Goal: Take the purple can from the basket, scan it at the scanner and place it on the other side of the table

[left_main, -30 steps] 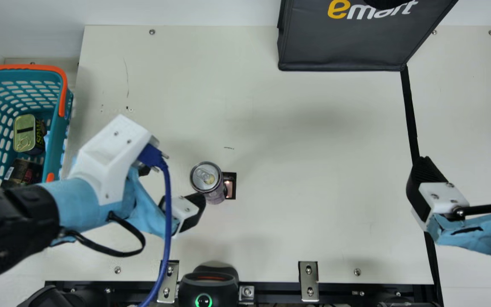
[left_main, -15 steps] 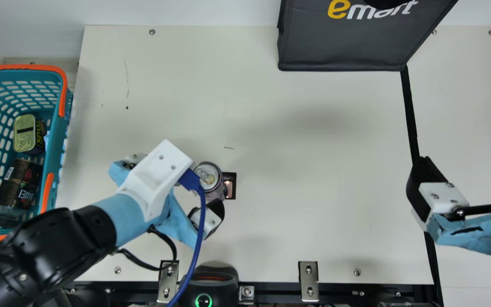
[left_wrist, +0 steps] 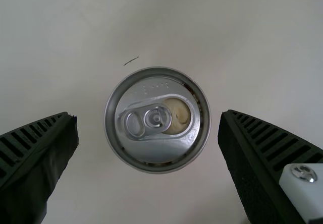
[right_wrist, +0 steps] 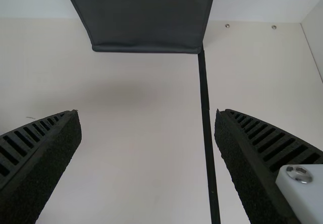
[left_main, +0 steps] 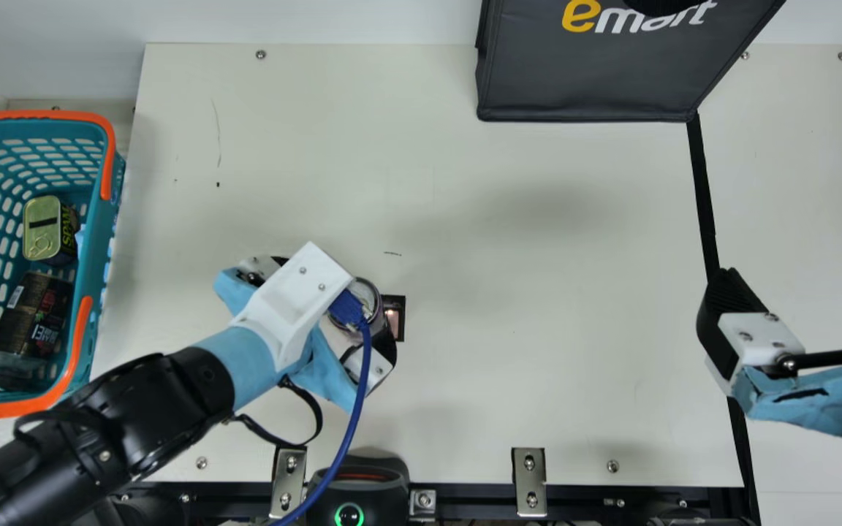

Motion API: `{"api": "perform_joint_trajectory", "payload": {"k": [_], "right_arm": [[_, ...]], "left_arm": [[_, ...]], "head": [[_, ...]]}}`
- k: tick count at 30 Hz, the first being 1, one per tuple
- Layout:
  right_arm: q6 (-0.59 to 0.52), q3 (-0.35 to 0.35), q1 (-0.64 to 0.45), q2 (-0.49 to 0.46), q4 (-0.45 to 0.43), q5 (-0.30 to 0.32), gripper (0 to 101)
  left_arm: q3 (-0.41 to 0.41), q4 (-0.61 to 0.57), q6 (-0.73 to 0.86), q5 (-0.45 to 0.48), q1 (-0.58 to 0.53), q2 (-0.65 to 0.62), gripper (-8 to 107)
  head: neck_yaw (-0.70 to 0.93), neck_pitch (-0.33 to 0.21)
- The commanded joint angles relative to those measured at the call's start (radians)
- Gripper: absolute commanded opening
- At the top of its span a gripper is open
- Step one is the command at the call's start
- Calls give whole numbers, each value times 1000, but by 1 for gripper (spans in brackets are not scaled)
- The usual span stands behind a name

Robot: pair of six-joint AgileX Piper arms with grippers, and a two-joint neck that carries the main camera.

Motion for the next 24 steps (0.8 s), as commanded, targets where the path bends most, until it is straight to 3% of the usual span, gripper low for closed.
{"api": "perform_joint_trajectory", "payload": {"k": [1, 9, 15, 24], "right_arm": [[0, 0, 0, 0, 0, 0, 95], [0, 0, 0, 0, 0, 0, 95], [0, 0, 0, 0, 0, 0, 95], [0, 0, 0, 0, 0, 0, 95]], "left_arm": [[4, 1, 7, -18, 4, 3, 83], [6, -47, 51, -57, 18, 14, 30], [-52, -97, 60, -53, 28, 35, -8], [-202, -62, -38, -40, -5, 133, -8]], "head": [[0, -29], [0, -29], [0, -29], [0, -29]]}}
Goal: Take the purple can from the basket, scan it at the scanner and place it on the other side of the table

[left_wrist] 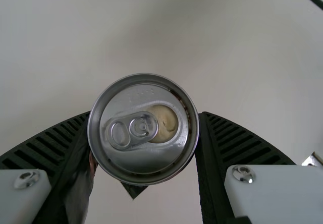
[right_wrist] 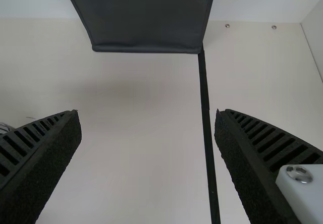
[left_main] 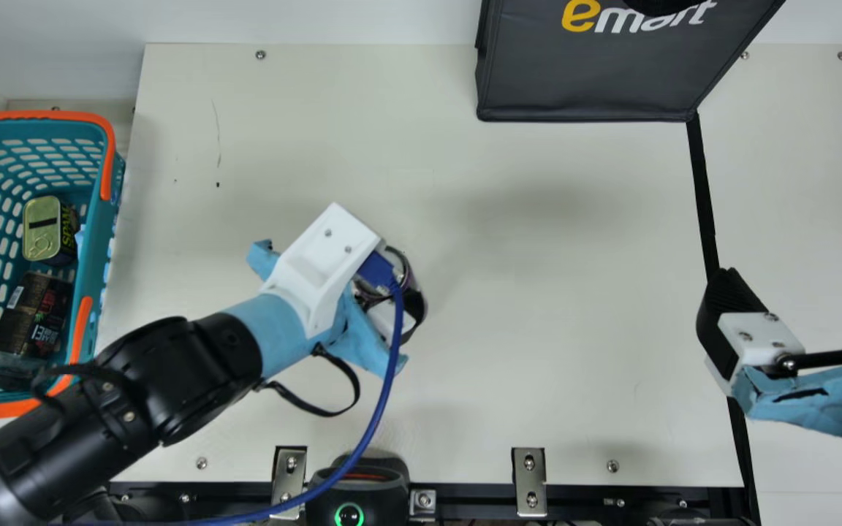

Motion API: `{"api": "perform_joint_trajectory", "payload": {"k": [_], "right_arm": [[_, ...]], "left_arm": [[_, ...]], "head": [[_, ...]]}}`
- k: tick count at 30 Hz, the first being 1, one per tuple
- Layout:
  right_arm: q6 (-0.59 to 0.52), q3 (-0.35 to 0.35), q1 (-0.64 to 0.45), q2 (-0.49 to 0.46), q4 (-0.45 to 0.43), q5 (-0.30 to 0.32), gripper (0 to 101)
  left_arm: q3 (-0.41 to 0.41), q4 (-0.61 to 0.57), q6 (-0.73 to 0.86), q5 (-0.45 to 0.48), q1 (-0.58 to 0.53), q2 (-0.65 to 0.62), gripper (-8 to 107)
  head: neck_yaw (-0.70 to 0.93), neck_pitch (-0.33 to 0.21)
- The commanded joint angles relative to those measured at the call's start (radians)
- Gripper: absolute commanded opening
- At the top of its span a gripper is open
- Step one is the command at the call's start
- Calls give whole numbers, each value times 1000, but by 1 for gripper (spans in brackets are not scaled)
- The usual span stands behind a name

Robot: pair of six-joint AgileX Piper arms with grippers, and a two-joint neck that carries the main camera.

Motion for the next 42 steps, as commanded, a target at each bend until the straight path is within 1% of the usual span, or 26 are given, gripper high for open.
{"api": "perform_joint_trajectory", "payload": {"k": [1, 8, 14, 20, 30, 31, 42], "right_arm": [[0, 0, 0, 0, 0, 0, 95], [0, 0, 0, 0, 0, 0, 95], [0, 0, 0, 0, 0, 0, 95], [0, 0, 0, 0, 0, 0, 95], [0, 0, 0, 0, 0, 0, 95], [0, 0, 0, 0, 0, 0, 95], [0, 0, 0, 0, 0, 0, 95]], "left_arm": [[-46, 18, -40, 4, -13, 29, -8], [-159, 92, -145, 19, -66, 132, -8], [-227, 157, -221, 31, -103, 215, -8], [-262, 211, -281, 33, -127, 278, -8], [-282, 269, -333, 28, -139, 334, -8], [-283, 272, -335, 28, -139, 337, -6], [-287, 284, -338, 24, -134, 358, 30]], "head": [[0, -29], [0, -29], [0, -29], [0, -29], [0, -29], [0, -29], [0, -29]]}}
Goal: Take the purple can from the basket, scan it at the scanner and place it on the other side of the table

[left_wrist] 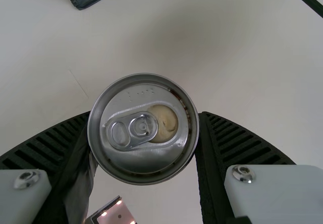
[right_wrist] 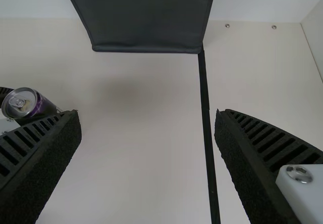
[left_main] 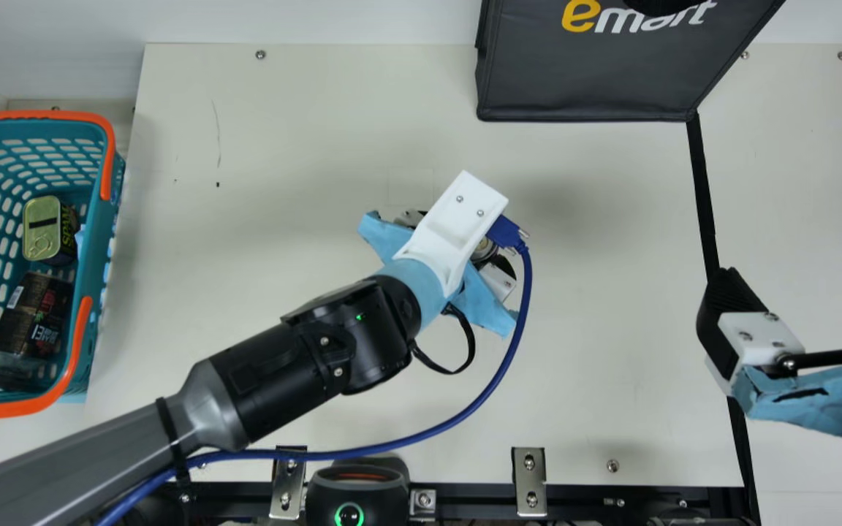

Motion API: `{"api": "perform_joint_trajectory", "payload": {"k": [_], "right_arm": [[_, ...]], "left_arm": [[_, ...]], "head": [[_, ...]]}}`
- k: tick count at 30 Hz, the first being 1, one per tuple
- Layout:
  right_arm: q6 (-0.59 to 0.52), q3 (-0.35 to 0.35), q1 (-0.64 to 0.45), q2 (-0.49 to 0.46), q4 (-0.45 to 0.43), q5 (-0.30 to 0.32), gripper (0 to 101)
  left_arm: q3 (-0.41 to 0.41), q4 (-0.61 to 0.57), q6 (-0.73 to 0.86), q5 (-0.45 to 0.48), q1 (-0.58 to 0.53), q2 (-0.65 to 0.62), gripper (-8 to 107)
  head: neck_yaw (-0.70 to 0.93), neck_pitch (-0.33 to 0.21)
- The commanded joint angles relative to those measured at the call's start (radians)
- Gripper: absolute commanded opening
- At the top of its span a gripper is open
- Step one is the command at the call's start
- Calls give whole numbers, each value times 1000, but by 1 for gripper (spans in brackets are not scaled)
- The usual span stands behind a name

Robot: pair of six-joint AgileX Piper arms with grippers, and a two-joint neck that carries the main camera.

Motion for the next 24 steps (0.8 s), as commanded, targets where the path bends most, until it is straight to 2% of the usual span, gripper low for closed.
{"api": "perform_joint_trajectory", "payload": {"k": [1, 18, 24], "right_arm": [[0, 0, 0, 0, 0, 0, 95], [0, 0, 0, 0, 0, 0, 95], [0, 0, 0, 0, 0, 0, 95]], "left_arm": [[0, 1, 1, -1, 1, 2, 34], [28, 0, 23, 6, -8, -6, 90], [95, 0, 95, 47, -10, -46, 90]], "head": [[0, -29], [0, -29], [0, -29]]}}
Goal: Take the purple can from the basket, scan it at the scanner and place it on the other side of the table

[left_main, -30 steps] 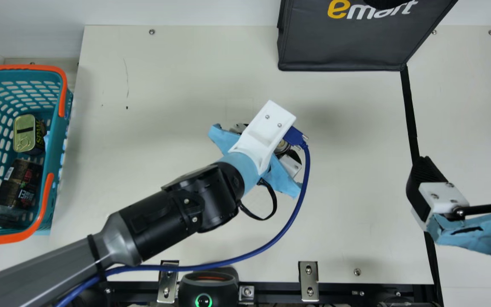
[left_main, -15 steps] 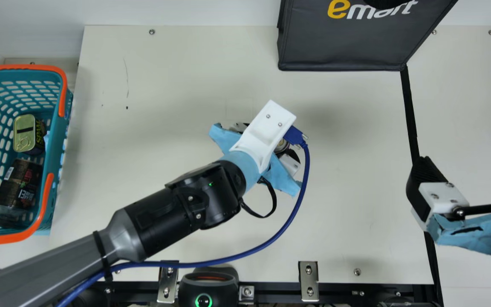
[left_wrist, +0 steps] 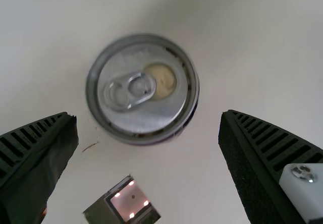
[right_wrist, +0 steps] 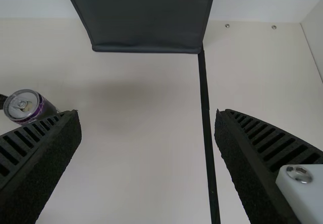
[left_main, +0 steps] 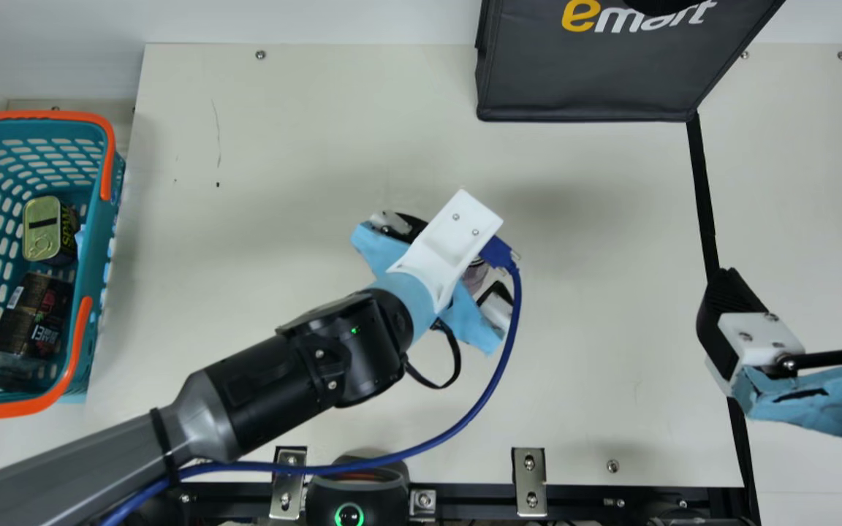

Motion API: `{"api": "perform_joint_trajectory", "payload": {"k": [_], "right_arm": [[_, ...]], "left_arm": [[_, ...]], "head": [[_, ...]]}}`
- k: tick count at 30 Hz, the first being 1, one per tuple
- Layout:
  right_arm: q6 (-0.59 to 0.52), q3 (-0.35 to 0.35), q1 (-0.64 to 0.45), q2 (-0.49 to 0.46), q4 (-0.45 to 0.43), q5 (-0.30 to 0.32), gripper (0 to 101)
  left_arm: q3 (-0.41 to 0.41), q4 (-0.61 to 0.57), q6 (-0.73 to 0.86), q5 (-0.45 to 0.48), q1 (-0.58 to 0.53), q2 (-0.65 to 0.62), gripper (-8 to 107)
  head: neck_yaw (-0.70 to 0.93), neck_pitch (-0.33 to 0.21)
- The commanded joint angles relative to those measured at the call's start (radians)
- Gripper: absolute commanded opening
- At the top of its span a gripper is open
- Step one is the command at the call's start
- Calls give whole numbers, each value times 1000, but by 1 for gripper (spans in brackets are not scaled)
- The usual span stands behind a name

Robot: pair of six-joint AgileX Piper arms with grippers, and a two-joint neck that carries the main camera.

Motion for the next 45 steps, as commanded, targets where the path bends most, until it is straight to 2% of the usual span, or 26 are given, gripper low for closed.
{"api": "perform_joint_trajectory", "payload": {"k": [1, 7, 13, 18, 23, 30, 38, 44, 45], "right_arm": [[0, 0, 0, 0, 0, 0, 95], [0, 0, 0, 0, 0, 0, 95], [0, 0, 0, 0, 0, 0, 95], [0, 0, 0, 0, 0, 0, 95], [0, 0, 0, 0, 0, 0, 95], [0, 0, 0, 0, 0, 0, 95], [0, 0, 0, 0, 0, 0, 95], [0, 0, 0, 0, 0, 0, 95], [0, 0, 0, 0, 0, 0, 95]], "left_arm": [[34, -2, 32, 12, 3, -19, 90], [150, -16, 105, 46, 39, -119, 90], [282, -41, 140, 67, 127, -271, 90], [379, -57, 145, 91, 243, -415, 90], [432, -100, 176, 118, 403, -553, 90], [420, -188, 274, 168, 637, -699, 90], [324, -309, 415, 252, 872, -788, 90], [259, -380, 508, 329, 1004, -822, 90], [269, -366, 482, 310, 955, -821, 90]], "head": [[0, -29], [0, -29], [0, -29], [0, -29], [0, -29], [0, -29], [0, -29], [0, -29], [0, -29]]}}
